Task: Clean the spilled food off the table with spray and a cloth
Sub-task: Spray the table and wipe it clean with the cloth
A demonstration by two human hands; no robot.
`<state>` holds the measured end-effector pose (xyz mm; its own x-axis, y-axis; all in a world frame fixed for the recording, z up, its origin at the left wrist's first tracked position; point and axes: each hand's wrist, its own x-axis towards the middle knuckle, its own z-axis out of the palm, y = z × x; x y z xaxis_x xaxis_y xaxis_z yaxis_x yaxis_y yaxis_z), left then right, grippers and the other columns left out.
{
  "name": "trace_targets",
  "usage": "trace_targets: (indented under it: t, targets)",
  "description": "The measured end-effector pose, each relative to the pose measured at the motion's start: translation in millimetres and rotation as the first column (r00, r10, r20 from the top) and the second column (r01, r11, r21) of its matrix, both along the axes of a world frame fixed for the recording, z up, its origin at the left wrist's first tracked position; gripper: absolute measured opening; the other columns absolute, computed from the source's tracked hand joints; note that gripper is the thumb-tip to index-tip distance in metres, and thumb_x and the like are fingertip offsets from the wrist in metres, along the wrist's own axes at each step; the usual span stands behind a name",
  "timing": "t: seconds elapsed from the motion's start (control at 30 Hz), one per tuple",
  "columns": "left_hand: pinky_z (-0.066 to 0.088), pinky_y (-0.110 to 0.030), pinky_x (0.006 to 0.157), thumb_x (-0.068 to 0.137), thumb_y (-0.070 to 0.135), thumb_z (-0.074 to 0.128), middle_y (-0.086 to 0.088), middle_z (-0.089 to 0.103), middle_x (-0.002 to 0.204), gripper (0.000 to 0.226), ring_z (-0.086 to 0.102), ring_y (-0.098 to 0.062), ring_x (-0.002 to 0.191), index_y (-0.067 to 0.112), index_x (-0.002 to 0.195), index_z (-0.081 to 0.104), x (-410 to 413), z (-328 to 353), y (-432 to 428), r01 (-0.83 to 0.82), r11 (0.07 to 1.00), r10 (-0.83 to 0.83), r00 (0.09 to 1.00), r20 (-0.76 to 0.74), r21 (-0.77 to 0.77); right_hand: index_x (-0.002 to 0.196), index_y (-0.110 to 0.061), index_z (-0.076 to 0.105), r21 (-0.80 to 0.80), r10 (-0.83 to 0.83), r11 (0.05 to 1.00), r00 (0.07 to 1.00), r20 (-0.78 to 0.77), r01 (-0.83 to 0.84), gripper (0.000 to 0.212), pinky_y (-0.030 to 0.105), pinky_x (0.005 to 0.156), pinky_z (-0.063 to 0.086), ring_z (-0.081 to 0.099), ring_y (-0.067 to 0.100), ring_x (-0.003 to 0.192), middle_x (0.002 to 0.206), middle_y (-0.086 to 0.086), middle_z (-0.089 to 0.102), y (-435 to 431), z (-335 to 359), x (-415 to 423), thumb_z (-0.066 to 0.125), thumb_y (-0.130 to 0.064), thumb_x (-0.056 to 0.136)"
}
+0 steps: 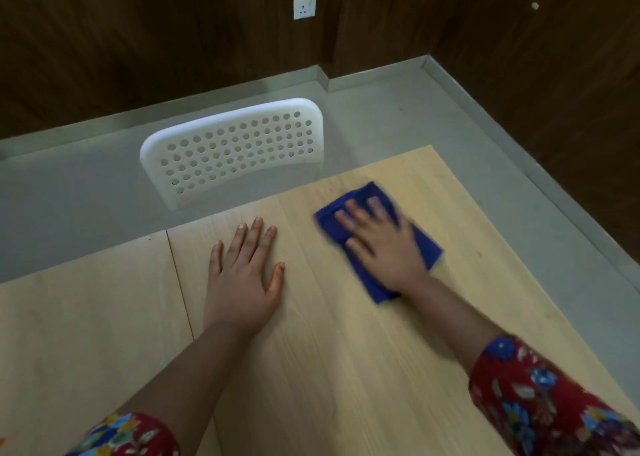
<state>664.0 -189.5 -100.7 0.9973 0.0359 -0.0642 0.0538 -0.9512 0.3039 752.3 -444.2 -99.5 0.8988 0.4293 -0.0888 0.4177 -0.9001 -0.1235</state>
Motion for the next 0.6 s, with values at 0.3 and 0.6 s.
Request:
trace_targets:
  t: [0.3,0.6]
  targets:
    - [-0.003,-0.043,0.121,0.094,0.054,0.011,0.012,-0.007,0.162,0.063,-0.011,-0.008,0.148,0.035,0.154,0.001,-0.1,-0.5,0.7,0.015,1.0,-0.015,1.0,0.003,0.007,0.153,-0.037,0.012,-0.021,-0.224,0.974,0.974,0.011,0.224,0.056,0.051,0.119,0.003,0.004,0.032,0.149,0.162,-0.007,0.008,48.5,4.5,59.2,0.013,-0.05,0.098]
    - [-0.001,-0.043,0.121,0.093,0.054,0.01,0.013,-0.006,0.161,0.064,-0.01,-0.007,0.148,0.035,0.154,0.003,-1.1,1.7,0.5,0.01,1.0,-0.01,1.0,0.001,0.01,0.152,-0.037,0.021,0.051,-0.271,0.962,0.961,0.056,0.268,0.054,0.043,0.119,0.01,0.012,0.02,0.149,0.161,-0.009,0.017,30.2,-5.3,77.2,0.024,-0.051,0.1]
